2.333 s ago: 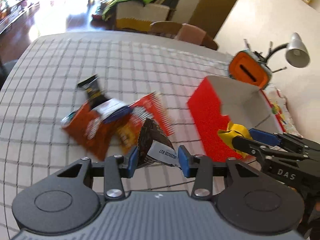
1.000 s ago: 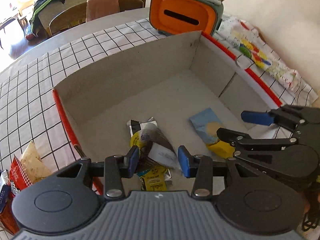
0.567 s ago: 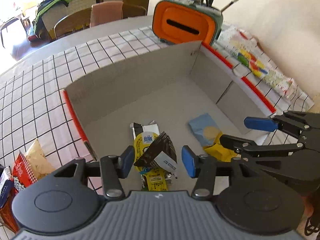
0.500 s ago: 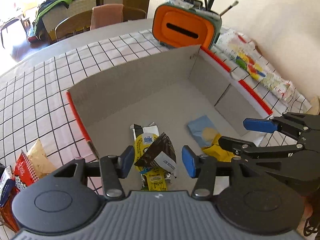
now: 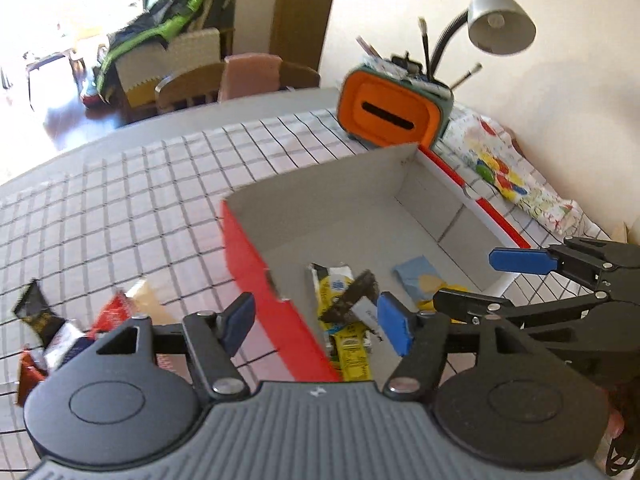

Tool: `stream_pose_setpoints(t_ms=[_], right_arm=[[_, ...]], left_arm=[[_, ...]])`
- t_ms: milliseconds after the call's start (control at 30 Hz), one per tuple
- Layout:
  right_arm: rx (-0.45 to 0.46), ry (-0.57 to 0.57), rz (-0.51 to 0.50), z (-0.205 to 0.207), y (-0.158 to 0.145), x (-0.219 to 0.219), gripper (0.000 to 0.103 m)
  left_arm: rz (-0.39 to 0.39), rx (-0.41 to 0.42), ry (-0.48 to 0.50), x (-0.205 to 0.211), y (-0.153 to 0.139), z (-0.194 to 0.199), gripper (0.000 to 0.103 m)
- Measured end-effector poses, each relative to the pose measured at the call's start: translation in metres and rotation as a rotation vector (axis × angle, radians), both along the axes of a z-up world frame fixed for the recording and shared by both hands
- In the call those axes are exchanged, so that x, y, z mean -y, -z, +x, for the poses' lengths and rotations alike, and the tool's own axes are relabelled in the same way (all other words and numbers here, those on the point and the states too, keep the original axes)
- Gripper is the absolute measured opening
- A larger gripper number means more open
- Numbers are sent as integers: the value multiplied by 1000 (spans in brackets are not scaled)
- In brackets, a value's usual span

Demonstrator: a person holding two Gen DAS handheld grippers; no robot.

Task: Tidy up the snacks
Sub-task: 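Withdraw both tools from the box back to the snack pile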

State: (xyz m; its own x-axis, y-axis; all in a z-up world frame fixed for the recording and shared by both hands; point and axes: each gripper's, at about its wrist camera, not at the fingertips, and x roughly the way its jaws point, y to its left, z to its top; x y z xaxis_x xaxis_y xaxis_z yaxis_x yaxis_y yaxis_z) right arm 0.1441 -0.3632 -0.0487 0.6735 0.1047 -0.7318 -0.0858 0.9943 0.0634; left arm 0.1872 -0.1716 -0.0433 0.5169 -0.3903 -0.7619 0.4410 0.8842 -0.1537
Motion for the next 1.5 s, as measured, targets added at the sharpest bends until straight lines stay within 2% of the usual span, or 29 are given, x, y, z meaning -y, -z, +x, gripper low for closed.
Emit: stream_pose_setpoints(t_ms=[167,400,667,867,1000,1333,1500], right_arm=[[16,-37,14,1,-7,-24,75],[31,-106,36,0,-9,-55,84],[18,-198,70,7,-3,-99,92],[4,-245,71,14,6,-129,103],[-14,-265,73,17,15,-148,103],[-43,-289,9,41,39,-180,103],[-73,-305,-2,55,52,-188,103]], left_arm=[[13,43,-52,-27,-9,-11,70],[32,79,-161,-73,-12,-24,81],[57,93,-308,-132,-5,-36,86],[49,39,-393,-168,9,-37,86],[34,-5,-454,-189,21,-34,86],[62,-116,-623,-220,54,-6,86],[5,-209,-683,-232,72,13,86]])
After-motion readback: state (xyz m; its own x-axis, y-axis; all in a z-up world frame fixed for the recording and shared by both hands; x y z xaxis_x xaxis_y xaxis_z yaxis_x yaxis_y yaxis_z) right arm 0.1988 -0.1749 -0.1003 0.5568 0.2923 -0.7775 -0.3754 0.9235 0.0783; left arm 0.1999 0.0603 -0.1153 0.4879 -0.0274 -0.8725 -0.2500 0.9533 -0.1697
